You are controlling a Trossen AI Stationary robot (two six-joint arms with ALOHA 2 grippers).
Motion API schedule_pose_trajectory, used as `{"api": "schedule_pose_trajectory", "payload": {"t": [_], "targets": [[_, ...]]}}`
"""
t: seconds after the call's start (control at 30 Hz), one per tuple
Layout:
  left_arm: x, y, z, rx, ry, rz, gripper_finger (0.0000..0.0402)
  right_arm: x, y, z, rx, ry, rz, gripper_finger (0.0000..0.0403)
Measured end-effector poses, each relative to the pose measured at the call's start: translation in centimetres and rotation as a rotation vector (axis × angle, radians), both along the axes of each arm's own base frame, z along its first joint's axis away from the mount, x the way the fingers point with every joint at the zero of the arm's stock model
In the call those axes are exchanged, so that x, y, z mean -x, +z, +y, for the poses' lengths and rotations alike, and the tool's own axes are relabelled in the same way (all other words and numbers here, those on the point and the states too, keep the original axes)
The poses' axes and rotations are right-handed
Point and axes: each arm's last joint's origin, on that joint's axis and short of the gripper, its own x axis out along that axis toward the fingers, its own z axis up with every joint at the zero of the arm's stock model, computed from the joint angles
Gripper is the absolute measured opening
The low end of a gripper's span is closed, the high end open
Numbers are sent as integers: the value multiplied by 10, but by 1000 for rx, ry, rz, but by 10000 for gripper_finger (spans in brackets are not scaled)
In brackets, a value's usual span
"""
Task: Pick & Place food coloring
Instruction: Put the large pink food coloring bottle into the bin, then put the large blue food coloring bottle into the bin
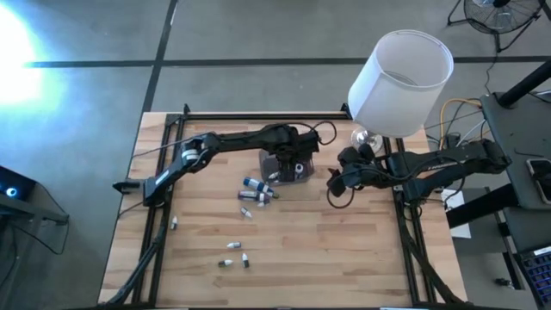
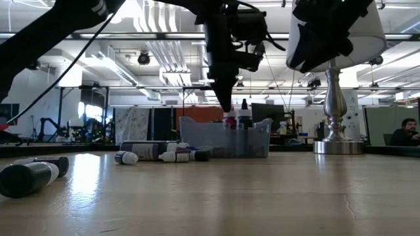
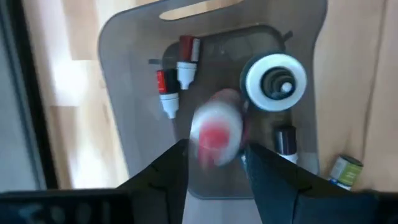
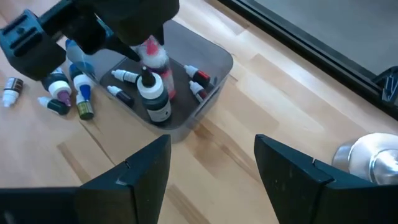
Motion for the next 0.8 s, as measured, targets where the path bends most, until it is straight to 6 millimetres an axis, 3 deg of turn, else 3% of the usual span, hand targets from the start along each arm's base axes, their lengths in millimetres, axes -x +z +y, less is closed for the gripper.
{"api": "schedule_pose_trajectory", "payload": {"t": [0.33,0.63,0.7,0.8], "targets": [[7,18,-4,-98,16,14,146,-3,2,0,2,4,-33,224],[61,84,-28,36,50,-98,147,-3,2,0,7,9,-29,224],[76,87,-35,44,45,-88,147,-3,2,0,9,11,-27,224],[101,71,-45,77,55,-36,147,-3,1,0,19,25,-16,224]]}}
